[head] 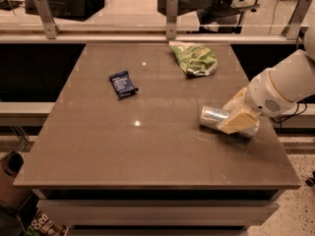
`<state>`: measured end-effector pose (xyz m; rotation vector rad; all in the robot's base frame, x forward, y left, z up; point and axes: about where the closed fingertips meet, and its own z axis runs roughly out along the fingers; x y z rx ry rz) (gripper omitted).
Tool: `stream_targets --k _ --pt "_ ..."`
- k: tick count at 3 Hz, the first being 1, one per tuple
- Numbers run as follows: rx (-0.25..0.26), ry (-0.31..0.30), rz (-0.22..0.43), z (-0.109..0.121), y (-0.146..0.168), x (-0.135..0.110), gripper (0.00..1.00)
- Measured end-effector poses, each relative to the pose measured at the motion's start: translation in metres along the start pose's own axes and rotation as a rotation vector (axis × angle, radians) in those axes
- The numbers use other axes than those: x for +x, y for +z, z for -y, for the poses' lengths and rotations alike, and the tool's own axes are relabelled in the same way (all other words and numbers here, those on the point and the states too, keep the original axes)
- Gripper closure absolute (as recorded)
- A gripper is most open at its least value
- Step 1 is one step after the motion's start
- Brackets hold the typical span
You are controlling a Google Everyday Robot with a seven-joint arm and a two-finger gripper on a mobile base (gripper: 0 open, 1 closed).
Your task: Knock redbull can over
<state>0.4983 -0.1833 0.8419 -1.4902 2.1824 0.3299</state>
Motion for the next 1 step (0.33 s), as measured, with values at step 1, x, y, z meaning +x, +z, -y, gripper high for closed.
stream_targets --k 1 --pt "-0.001 -0.002 0.0 -0.0008 0.0001 -0.0011 0.12"
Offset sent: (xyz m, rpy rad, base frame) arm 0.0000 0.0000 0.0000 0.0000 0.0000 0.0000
